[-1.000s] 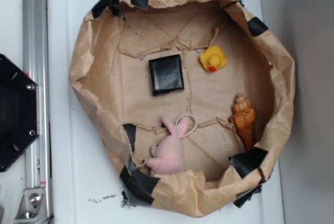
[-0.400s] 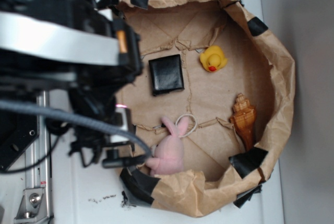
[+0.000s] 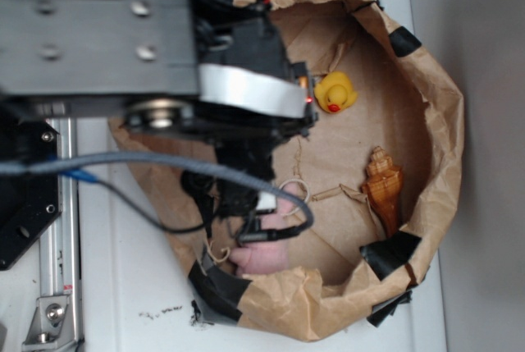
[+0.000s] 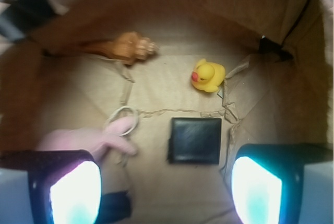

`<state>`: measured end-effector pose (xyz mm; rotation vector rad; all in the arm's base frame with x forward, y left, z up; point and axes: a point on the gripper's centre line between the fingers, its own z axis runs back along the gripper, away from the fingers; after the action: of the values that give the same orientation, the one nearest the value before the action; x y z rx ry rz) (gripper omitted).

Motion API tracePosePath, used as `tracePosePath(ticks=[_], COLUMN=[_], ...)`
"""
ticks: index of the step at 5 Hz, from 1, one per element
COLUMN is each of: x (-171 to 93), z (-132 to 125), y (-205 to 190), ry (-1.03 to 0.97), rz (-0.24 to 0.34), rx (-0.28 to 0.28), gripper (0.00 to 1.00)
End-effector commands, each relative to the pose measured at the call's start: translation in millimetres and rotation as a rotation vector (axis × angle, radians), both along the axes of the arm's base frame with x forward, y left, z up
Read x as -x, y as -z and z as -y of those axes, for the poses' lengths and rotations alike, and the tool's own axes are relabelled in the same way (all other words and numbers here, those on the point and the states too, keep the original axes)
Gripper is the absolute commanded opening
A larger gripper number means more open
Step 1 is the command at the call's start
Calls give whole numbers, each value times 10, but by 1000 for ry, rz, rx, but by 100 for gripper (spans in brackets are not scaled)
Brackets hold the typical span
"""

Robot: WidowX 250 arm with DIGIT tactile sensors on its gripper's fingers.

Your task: Grab the yellow duck.

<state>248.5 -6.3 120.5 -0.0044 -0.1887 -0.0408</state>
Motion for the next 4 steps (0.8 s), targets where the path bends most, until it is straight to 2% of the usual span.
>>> tracePosePath(ticks=[1,3,4], x=[-354,-495,-542], z=[-207,-251,-150], y=[204,241,224], ry=[27,22,51], rz=[37,49,78], rx=[-36,-23,-32], gripper=[100,100,100])
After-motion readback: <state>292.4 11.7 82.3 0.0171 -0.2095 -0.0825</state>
